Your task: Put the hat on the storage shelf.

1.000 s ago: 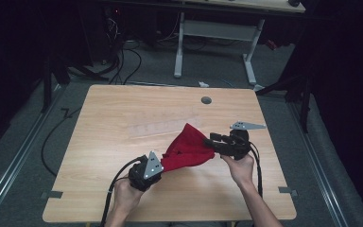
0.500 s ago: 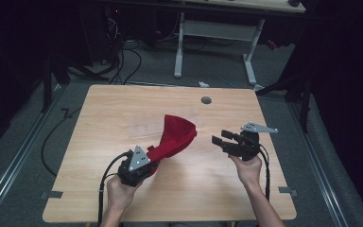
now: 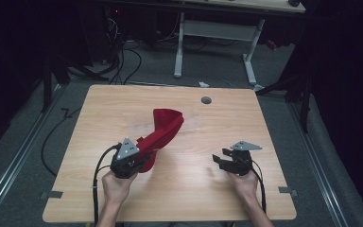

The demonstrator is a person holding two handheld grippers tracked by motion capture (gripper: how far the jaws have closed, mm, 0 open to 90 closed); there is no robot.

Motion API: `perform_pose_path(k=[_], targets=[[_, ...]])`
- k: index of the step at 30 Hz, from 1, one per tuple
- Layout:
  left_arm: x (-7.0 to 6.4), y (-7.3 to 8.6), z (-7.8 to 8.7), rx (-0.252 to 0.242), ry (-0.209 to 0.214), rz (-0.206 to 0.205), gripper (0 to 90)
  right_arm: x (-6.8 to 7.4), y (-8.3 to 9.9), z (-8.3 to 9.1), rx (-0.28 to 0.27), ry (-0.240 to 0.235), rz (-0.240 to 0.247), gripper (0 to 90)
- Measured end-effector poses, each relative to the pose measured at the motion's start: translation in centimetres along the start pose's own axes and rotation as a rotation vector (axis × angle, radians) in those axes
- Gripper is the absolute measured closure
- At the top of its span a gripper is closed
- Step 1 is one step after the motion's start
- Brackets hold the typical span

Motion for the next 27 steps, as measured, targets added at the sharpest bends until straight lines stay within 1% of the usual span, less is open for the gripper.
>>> perform_pose_path(k=[3,5,6,10,13,14,16,20,22,25,27], targets=[[0.5,-0.7,0.1,-0.018,-0.009,0.022,84.9,-0.5,1.1,-0.6,0.023,0.037,-0.001,44.2],[0.7,-1.0,0.1,-0.021,-0.014,0.022,84.9,-0.8,1.6,-0.8,0.032,0.051,-0.01,44.1],[0.9,-1.2,0.1,-0.027,-0.016,0.029,84.9,-0.9,1.8,-1.0,0.037,0.062,-0.007,44.1],[1.3,-1.9,0.1,-0.044,-0.024,0.044,84.8,-1.2,1.9,-1.0,0.042,0.093,0.006,42.8],[1.6,-2.4,0.1,-0.063,-0.025,0.066,84.8,-1.2,2.0,-1.1,0.049,0.113,0.021,41.5],[1.7,-2.5,0.1,-0.069,-0.029,0.07,84.8,-1.1,2.0,-1.1,0.051,0.123,0.037,40.6],[2.1,-2.7,0.1,-0.075,-0.039,0.073,84.8,-1.1,1.9,-1.2,0.053,0.124,0.036,39.5],[2.7,-3.3,0.1,-0.09,-0.043,0.106,84.8,-1.1,1.9,-1.3,0.054,0.122,0.041,38.3],[3.0,-3.6,0.0,-0.093,-0.052,0.103,84.9,-1.1,1.9,-1.3,0.054,0.122,0.041,38.2],[3.1,-4.5,0.0,-0.104,-0.052,0.102,84.9,-1.1,1.9,-1.3,0.054,0.122,0.041,38.1],[3.1,-5.3,-0.1,-0.121,-0.053,0.107,84.9,-1.1,1.9,-1.2,0.055,0.123,0.039,37.9]])
Point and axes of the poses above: each handheld gripper's, and its own axes: z roughly backward along the jaws, y roughly out of its underside, x roughly to its left, the point moved 7 cm from there along -z, roughly forward along the jaws, and after that the axes turned 6 degrees about y, right-handed, at the moved point
